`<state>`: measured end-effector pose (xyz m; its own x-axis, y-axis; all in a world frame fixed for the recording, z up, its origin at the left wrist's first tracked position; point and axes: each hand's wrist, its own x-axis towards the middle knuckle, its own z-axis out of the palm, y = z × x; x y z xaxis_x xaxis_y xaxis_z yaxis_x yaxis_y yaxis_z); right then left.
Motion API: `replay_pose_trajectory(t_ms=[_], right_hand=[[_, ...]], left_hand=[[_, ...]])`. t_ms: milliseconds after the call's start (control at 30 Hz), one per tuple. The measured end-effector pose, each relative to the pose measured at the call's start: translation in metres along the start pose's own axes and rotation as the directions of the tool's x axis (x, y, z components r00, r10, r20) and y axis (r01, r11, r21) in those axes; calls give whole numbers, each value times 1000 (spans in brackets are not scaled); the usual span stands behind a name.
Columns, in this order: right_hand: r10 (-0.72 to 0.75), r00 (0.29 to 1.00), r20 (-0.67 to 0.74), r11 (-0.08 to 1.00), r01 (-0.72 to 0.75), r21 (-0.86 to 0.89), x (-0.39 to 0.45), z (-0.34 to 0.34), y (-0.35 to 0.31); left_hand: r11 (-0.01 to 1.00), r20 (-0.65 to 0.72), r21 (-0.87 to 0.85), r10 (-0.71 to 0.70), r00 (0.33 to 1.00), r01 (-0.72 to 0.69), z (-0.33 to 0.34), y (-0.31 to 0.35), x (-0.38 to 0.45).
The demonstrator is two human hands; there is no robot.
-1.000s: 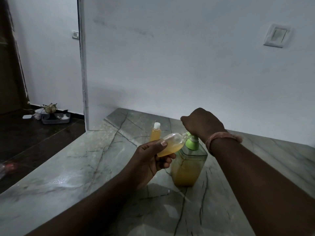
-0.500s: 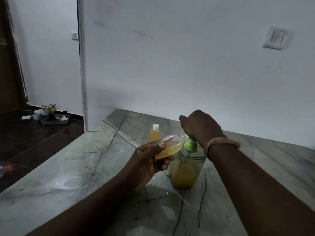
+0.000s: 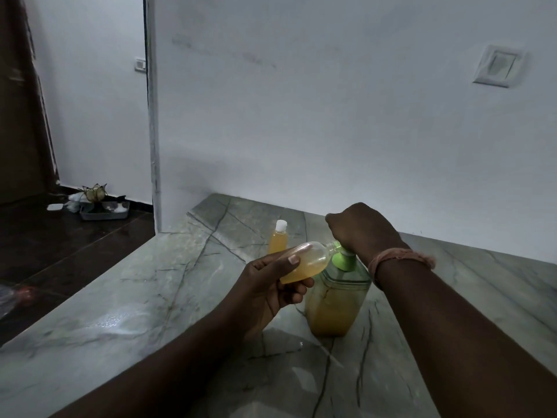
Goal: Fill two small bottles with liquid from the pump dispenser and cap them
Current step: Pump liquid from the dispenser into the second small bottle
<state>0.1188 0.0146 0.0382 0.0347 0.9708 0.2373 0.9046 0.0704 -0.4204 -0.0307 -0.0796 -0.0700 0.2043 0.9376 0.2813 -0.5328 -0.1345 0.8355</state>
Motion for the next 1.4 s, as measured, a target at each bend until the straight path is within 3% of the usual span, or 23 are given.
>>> replay_pose_trajectory(t_ms=[167, 300, 567, 767, 933, 1233, 1400], right_hand=[[15, 999, 32, 999, -14, -35, -3, -3, -1], [-54, 998, -25, 984, 49, -173, -7, -12, -8], [15, 1000, -4, 1000, -15, -4, -3, -1, 0], [-56, 998, -19, 983, 51, -175, -5, -14, -10], [-15, 999, -32, 1000, 15, 14, -4, 1, 1], [-32, 999, 6, 994, 32, -106, -5, -9, -6], [26, 999, 45, 1000, -26, -1, 0, 1, -1]], left_hand=[[1000, 1, 16, 2, 1000, -2, 1, 1, -2], [1000, -1, 22, 3, 1000, -3, 3, 2, -4], [1000, -3, 20, 8, 1000, -8, 0, 0, 0], [1000, -8, 21, 0, 1000, 1, 1, 1, -2], [1000, -16, 15, 8, 1000, -7, -3, -2, 1], [1000, -25, 8, -3, 1000, 4, 0, 0, -2], [1000, -23, -12, 1, 1000, -1, -2, -3, 0]])
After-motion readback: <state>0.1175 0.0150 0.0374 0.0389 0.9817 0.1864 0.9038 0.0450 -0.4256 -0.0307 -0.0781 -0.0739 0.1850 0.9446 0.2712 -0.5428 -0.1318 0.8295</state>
